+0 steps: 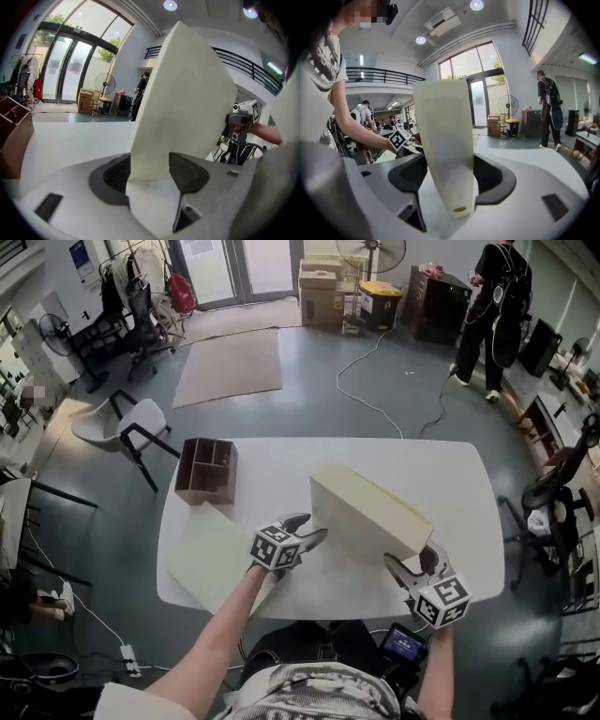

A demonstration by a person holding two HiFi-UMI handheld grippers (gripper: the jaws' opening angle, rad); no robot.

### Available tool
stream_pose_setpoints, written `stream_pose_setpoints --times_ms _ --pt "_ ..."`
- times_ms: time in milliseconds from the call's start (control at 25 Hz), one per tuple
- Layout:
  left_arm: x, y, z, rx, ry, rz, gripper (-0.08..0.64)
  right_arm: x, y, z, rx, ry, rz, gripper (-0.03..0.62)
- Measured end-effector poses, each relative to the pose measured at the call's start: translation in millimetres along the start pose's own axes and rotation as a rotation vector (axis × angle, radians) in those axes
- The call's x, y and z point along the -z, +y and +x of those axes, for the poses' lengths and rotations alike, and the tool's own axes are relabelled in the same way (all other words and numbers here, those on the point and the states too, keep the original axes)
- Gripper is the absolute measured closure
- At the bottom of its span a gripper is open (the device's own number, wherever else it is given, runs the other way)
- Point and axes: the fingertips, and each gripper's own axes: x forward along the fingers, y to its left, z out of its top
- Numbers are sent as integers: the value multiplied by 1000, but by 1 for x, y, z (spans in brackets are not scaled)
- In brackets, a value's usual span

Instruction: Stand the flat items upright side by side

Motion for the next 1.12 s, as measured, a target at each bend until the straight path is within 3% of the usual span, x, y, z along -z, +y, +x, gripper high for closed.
stream_pose_setpoints --times_ms 360,680,920,1120 --pt "3 7 -42 -86 -46 26 310 -16 11 46 243 -76 82 284" --pt "10 3 -82 -169 3 182 309 -34 18 94 382 -80 133 282" --pt "5 -1 -121 -233 -67 172 310 -44 25 120 497 -97 167 281" --pt "20 1 -152 -291 -85 137 310 -50 32 140 540 -103 182 281"
